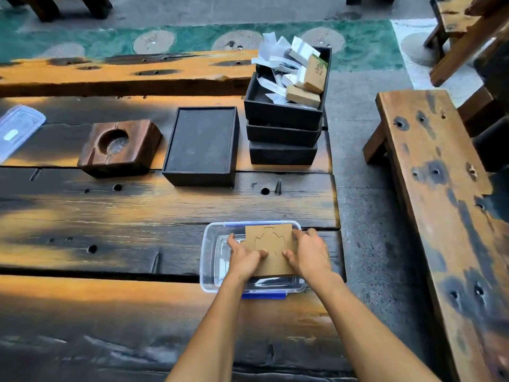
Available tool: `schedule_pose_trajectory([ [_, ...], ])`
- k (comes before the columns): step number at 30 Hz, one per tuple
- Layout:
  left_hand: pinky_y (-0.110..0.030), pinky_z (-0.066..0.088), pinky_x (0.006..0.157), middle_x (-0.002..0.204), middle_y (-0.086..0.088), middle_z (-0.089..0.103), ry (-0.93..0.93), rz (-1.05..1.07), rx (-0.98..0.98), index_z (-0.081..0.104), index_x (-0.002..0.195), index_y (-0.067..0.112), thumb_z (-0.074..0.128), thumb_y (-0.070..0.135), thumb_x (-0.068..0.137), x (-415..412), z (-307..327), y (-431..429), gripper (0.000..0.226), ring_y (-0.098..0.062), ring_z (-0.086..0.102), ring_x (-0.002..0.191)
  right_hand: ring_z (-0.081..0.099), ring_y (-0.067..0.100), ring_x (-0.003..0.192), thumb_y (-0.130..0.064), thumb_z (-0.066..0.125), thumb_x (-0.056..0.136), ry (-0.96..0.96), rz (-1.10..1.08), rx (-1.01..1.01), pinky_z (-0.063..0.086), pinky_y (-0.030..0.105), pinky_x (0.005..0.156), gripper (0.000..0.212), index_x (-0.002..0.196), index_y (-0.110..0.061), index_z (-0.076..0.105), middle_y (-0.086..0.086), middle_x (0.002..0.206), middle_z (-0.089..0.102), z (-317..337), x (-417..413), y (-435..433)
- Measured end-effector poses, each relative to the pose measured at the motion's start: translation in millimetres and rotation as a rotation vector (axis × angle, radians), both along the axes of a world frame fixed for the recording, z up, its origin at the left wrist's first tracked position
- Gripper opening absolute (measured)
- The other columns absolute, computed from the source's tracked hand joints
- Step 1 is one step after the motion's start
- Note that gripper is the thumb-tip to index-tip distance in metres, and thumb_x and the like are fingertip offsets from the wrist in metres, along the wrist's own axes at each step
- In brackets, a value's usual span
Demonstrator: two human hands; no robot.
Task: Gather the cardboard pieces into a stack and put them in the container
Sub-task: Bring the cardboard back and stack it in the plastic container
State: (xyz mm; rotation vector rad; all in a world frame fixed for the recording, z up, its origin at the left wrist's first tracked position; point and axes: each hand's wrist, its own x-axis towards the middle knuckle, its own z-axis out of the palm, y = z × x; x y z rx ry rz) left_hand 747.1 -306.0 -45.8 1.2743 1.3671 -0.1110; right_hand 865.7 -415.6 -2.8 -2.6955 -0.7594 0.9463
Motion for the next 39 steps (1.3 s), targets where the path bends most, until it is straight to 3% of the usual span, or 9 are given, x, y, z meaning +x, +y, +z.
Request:
schedule_pose_trajectory([
  [4, -0.039, 0.051, 0.100, 0.136, -0.008, 0.056, -0.004, 0.047, -0.042, 0.019, 0.152, 0.018, 0.088, 0.020, 0.071, -2.6, -0.5, 8.3, 0.106, -0.026, 0.059, 0.117, 0.052, 0.033, 0.121, -0.038, 0.070, 0.091, 0.012, -0.015, -0.001, 0.045, 0.039, 0.103, 0.052, 0.137, -0.020, 0.055, 0.009, 0.130, 0.048, -2.1, 1.3, 1.6],
  [8, -0.029, 0.058, 0.062, 0.099, -0.006, 0.076, -0.062, 0.029, -0.186, 0.054, 0.119, 0.005, 0.092, 0.005, 0.069, 0.1, 9.1, 32.1, 0.063, -0.019, 0.073, 0.087, 0.051, 0.033, 0.123, -0.035, 0.071, 0.091, 0.020, -0.036, -0.005, 0.044, 0.042, 0.105, 0.053, 0.139, -0.019, 0.053, 0.009, 0.133, 0.048, -5.9, 3.1, 3.3],
  [13, -0.040, 0.061, 0.089, 0.091, -0.009, 0.081, -0.108, -0.045, -0.270, 0.073, 0.104, -0.002, 0.087, 0.002, 0.075, -1.3, 11.1, 39.5, 0.032, -0.026, 0.076, 0.092, 0.050, 0.035, 0.124, -0.033, 0.071, 0.091, 0.042, -0.049, -0.006, 0.044, 0.044, 0.105, 0.050, 0.137, -0.018, 0.055, 0.009, 0.133, 0.047, -8.5, 6.2, 6.4],
  [15, -0.035, 0.061, 0.085, 0.092, -0.008, 0.081, -0.126, -0.092, -0.307, 0.075, 0.097, 0.004, 0.084, 0.005, 0.080, -2.4, 13.0, 39.6, 0.020, -0.022, 0.076, 0.087, 0.051, 0.035, 0.124, -0.033, 0.071, 0.091, 0.057, -0.049, -0.009, 0.045, 0.044, 0.105, 0.049, 0.135, -0.018, 0.056, 0.009, 0.132, 0.047, -8.6, 6.8, 5.5],
  [21, -0.032, 0.060, 0.073, 0.104, -0.011, 0.080, -0.117, -0.085, -0.346, 0.070, 0.119, 0.002, 0.095, 0.019, 0.061, -3.7, 16.7, 38.4, 0.065, -0.026, 0.076, 0.098, 0.050, 0.033, 0.128, -0.040, 0.074, 0.088, 0.117, -0.040, -0.020, 0.042, 0.041, 0.107, 0.063, 0.144, -0.022, 0.051, 0.010, 0.133, 0.050, -3.9, 13.6, 1.5],
  [24, -0.031, 0.059, 0.064, 0.101, -0.009, 0.078, -0.133, -0.041, -0.284, 0.061, 0.119, 0.006, 0.094, 0.014, 0.063, -10.0, 23.6, 36.5, 0.065, -0.023, 0.075, 0.090, 0.048, 0.032, 0.132, -0.048, 0.076, 0.084, 0.134, -0.046, -0.007, 0.042, 0.042, 0.107, 0.070, 0.143, -0.020, 0.052, 0.011, 0.138, 0.051, -0.3, 16.8, -2.4],
  [31, -0.030, 0.058, 0.080, 0.119, -0.001, 0.069, -0.233, -0.186, 0.007, 0.051, 0.126, 0.026, 0.097, 0.022, 0.063, -48.5, 38.6, 51.6, 0.078, -0.016, 0.070, 0.103, 0.035, 0.027, 0.138, -0.077, 0.080, 0.056, 0.176, -0.002, 0.045, 0.037, 0.044, 0.113, 0.117, 0.150, -0.018, 0.042, 0.007, 0.143, 0.039, 5.5, 13.2, -7.2],
  [33, -0.034, 0.058, 0.091, 0.123, 0.000, 0.068, -0.301, -0.280, 0.095, 0.050, 0.130, 0.028, 0.099, 0.027, 0.060, -54.9, 42.5, 55.1, 0.086, -0.012, 0.070, 0.106, 0.037, 0.022, 0.131, -0.072, 0.085, 0.053, 0.138, 0.017, 0.151, 0.039, 0.041, 0.111, 0.114, 0.148, -0.026, 0.044, 0.001, 0.135, 0.039, 5.5, 10.8, -7.4],
  [39, -0.028, 0.054, 0.097, 0.128, 0.002, 0.067, -0.442, -0.417, 0.226, 0.044, 0.135, 0.026, 0.098, 0.019, 0.066, -61.1, 54.2, 53.8, 0.088, -0.011, 0.064, 0.118, 0.060, 0.000, 0.117, -0.037, 0.101, 0.052, 0.574, 0.066, 0.531, 0.050, 0.029, 0.102, 0.109, 0.143, -0.041, 0.039, -0.020, 0.128, 0.063, -2.1, 9.0, -14.4],
])
